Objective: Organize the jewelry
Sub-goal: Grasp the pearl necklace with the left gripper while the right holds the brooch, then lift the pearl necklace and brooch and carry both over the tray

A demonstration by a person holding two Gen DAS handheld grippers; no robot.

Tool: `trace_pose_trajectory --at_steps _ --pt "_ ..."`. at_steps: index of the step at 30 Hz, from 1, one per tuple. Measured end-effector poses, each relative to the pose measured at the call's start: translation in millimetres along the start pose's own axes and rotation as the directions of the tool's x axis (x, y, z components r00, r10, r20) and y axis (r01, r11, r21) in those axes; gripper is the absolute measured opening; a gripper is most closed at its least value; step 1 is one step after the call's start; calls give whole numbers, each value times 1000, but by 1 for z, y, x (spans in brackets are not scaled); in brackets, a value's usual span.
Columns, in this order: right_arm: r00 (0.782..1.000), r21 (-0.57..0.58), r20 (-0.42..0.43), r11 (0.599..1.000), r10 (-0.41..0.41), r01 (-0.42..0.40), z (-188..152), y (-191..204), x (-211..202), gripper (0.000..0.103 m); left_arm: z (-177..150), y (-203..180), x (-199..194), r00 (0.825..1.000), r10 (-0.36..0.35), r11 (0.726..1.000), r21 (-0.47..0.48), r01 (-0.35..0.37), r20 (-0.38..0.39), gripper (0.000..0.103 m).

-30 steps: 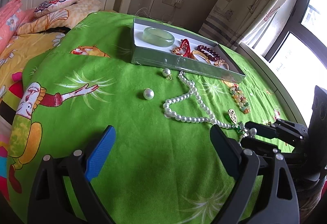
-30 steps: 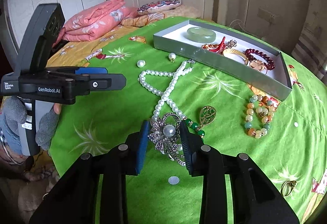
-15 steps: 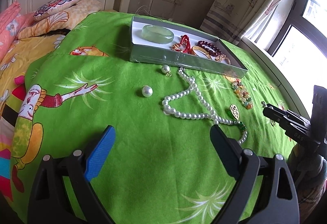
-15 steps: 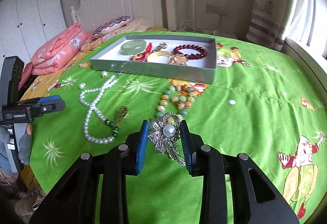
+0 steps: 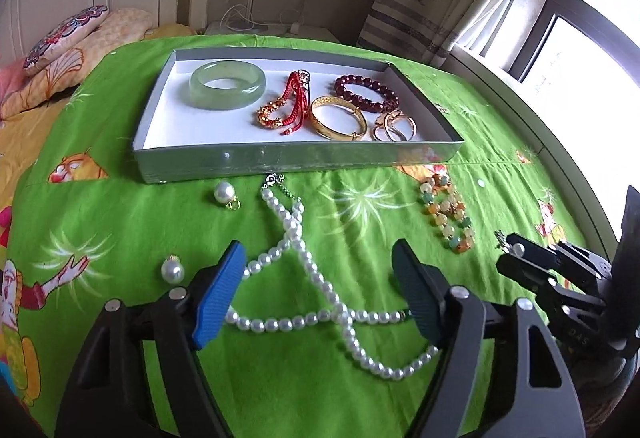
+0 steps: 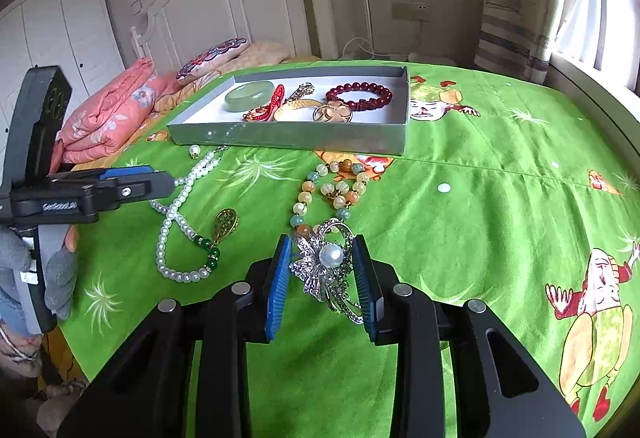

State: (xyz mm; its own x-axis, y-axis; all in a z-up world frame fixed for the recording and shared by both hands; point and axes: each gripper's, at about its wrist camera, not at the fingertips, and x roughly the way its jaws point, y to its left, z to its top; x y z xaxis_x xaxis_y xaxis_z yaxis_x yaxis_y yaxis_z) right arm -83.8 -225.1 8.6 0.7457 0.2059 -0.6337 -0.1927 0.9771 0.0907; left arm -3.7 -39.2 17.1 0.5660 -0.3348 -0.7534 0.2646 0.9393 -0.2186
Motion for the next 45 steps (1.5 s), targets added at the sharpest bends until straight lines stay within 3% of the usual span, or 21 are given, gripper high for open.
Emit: trace_pose_trajectory --at_steps 2,6,8,15,21,33,45 --pt "1000 -1 2 1000 2 -2 0 0 0 30 6 1 10 1000 17 1000 6 -17 -8 58" --pt "1000 -2 6 1000 12 -12 -1 0 -1 30 6 -6 23 998 67 993 102 -64 -21 15" --pt "1000 -1 8 1000 18 -18 -2 0 -2 30 3 -12 23 995 97 985 145 -94 -13 7" --pt "999 5 16 1000 31 -31 -2 -2 -4 30 -2 -12 10 996 80 989 120 -83 29 7" --pt "999 7 19 1000 30 -31 -2 -3 -5 30 5 -19 -32 991 39 992 111 -53 127 7" --pt "996 -11 84 999 38 -37 10 6 -27 31 28 -39 -120 952 -17 988 154 -32 306 7" --pt "992 -51 117 998 43 -37 25 19 -39 30 50 -61 -158 922 -29 974 217 -61 387 7"
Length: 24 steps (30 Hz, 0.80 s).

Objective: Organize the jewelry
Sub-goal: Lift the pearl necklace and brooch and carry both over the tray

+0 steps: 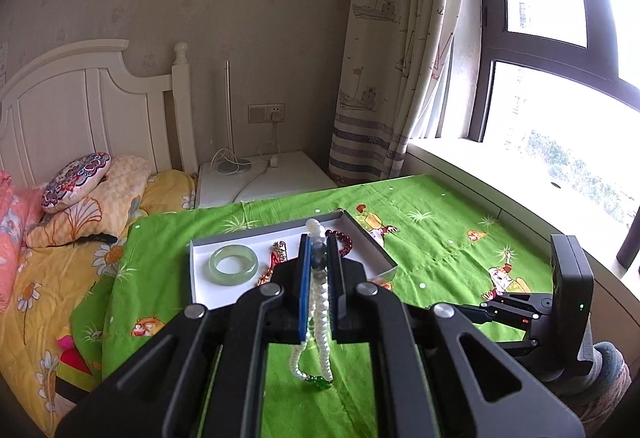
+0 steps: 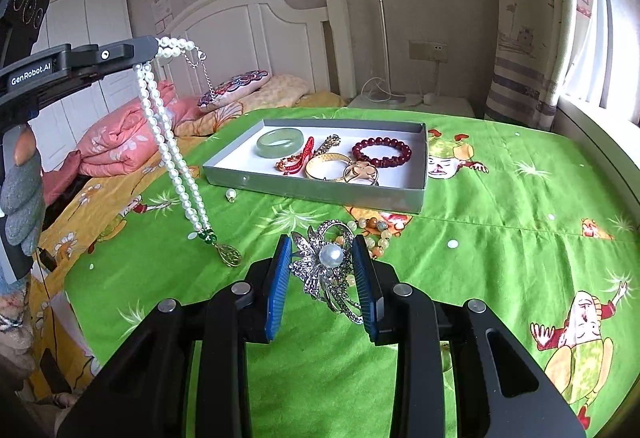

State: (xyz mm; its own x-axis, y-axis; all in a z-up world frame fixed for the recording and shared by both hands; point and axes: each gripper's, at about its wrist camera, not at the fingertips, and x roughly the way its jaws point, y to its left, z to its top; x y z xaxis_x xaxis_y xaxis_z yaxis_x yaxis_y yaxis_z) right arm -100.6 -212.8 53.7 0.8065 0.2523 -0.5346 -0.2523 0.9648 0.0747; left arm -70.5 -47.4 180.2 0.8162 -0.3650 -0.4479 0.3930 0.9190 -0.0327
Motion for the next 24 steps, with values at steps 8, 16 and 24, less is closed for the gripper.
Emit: trace_pose_trajectory --at_steps 8,16,24 --pt "1000 -46 -2 999 -10 10 13 7 10 30 16 6 4 999 30 999 12 -30 14 7" --pt "1000 -68 9 998 -16 16 28 11 20 30 43 10 8 997 65 997 43 -67 40 7" --pt "1000 -69 22 997 -21 23 48 8 30 30 58 24 18 993 107 993 43 -109 44 7"
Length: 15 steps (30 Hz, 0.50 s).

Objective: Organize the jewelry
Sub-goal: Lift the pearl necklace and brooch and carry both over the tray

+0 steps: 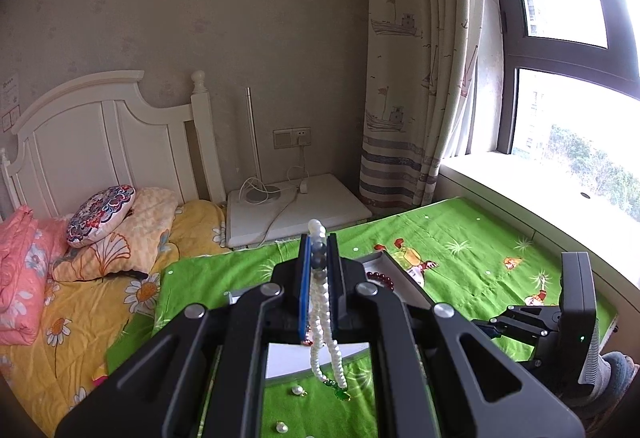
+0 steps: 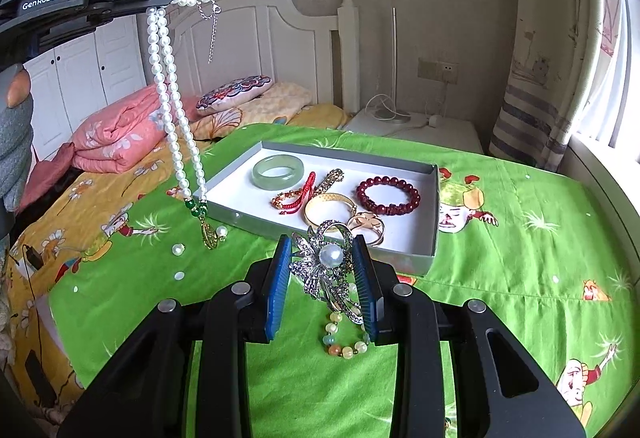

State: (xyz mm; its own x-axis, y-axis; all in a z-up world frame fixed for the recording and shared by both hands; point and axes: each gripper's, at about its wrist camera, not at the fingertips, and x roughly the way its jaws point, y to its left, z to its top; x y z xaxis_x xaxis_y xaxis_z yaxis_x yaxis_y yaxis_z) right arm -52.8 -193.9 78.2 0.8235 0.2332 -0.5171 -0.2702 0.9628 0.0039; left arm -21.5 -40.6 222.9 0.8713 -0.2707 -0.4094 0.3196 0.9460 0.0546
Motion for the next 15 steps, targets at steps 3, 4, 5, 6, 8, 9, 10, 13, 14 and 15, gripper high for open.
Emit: trace_pose_trajectory --at_steps 3,4,5,6,8,9,10,13,14,15 --pt "1000 1 5 1000 0 0 9 -2 8 30 4 9 8 1000 18 1000 -12 -18 -4 7" --pt "1000 3 4 1000 2 -2 12 -2 11 30 6 13 10 1000 26 1000 -14 -26 -5 7" --pt "1000 5 1 1000 4 -4 15 -3 15 30 8 17 12 999 32 999 -16 -32 -6 7" --pt "1000 7 -3 1000 5 -5 17 -4 20 30 10 20 14 999 40 999 -16 -40 -8 7" --pt "1000 8 -14 1000 0 0 21 -4 30 30 11 29 18 998 64 998 -15 -64 -12 7" --pt "1000 6 -19 1000 -3 3 22 -4 35 30 12 32 19 997 70 997 -16 -71 -17 7" --pt "1000 5 -25 1000 -3 3 24 -4 41 30 12 36 22 997 74 997 -18 -74 -23 7" --pt "999 7 -46 1000 -3 3 27 -3 59 30 11 45 31 995 91 996 -3 -91 -48 7" --pt "999 9 -54 1000 -4 4 29 -4 65 30 10 48 37 994 97 995 1 -97 -59 7" --pt "998 13 -62 1000 -5 5 31 -4 71 30 10 50 42 993 101 995 2 -101 -68 7"
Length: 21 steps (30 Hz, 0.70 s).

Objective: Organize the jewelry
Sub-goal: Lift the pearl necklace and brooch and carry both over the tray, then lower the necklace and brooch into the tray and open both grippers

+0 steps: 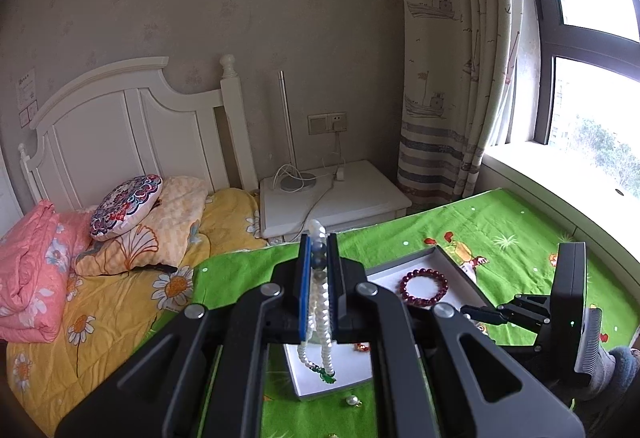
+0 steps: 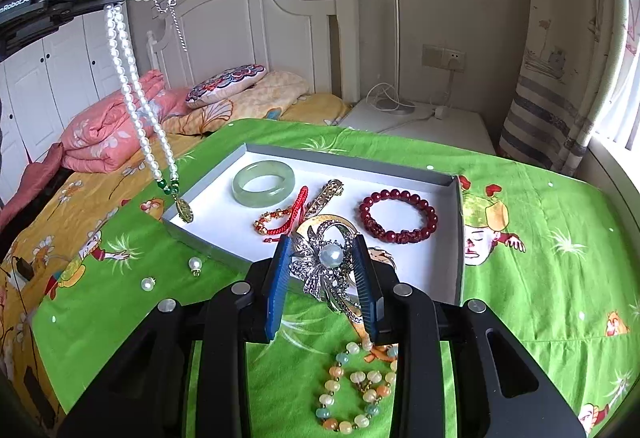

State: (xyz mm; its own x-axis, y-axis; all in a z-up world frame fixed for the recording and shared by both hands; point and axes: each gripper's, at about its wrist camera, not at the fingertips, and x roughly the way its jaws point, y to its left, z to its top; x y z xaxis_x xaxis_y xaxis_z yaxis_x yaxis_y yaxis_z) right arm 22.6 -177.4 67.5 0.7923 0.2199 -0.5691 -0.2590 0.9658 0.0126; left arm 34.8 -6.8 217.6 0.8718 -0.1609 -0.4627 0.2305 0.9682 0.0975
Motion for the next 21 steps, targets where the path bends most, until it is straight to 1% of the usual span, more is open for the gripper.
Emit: trace_pose_trajectory --at_steps 4,8,11,13,14,15,16,17,19,20,21 --pt "1000 7 -30 1000 1 -1 10 1 24 30 4 -3 31 999 11 1000 8 -11 -38 7" --pt "997 1 -83 1000 -5 5 16 5 53 31 8 -21 72 997 31 999 32 -28 -77 7" --pt "992 17 -123 1000 -10 12 15 4 73 31 11 -33 101 995 -4 1000 -2 3 -98 8" --pt "991 57 -133 998 -2 10 13 -3 77 33 11 -42 115 993 -33 999 -17 31 -110 19" --pt "991 81 -131 997 12 -2 11 -7 75 37 9 -47 119 993 -44 999 -21 42 -112 38" --pt "993 99 -118 995 25 -14 8 -10 71 48 6 -52 120 993 -50 999 -24 48 -106 53" --pt "994 108 -102 994 31 -20 5 -14 64 53 3 -56 119 994 -54 998 -23 52 -96 55" --pt "996 116 -87 993 34 -24 2 -17 57 57 -2 -61 119 994 -57 998 -12 56 -94 55" --pt "997 133 -67 990 47 -38 -6 -24 41 57 -12 -70 119 992 -58 998 17 61 -107 55" --pt "997 139 -57 989 50 -42 -10 -28 32 57 -18 -72 117 992 -59 998 25 62 -113 58" --pt "998 143 -49 989 47 -39 -13 -31 23 57 -24 -72 115 991 -61 998 28 65 -119 64"
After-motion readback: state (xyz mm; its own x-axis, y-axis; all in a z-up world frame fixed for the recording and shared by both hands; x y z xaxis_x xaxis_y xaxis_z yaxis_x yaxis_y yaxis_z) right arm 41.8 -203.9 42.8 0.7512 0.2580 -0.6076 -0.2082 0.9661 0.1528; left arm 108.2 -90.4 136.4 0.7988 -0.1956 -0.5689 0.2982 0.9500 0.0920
